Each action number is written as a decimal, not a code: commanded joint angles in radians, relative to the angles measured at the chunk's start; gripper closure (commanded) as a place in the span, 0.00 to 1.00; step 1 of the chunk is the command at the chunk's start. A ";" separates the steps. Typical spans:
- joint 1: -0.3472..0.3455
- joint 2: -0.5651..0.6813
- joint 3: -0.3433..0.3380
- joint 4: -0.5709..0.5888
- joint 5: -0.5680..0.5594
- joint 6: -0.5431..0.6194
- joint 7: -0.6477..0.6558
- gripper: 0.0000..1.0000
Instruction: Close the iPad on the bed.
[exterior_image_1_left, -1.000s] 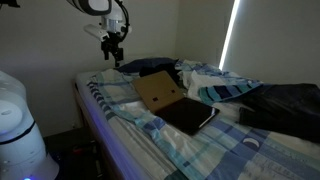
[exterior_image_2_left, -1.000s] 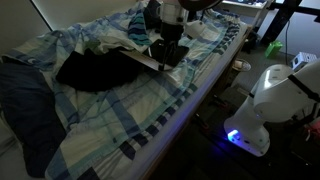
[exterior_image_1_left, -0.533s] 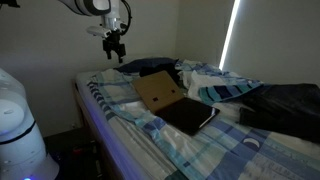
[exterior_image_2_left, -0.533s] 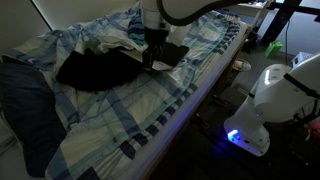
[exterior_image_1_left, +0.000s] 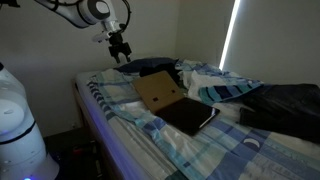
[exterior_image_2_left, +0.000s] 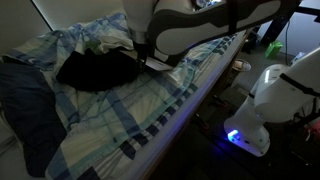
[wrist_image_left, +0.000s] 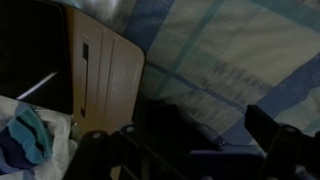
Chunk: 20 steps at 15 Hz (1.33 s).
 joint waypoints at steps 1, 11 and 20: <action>-0.011 0.054 0.032 0.036 -0.119 0.001 0.114 0.00; 0.005 0.217 0.038 0.077 -0.417 -0.033 0.349 0.00; 0.048 0.309 0.007 0.111 -0.473 -0.072 0.383 0.49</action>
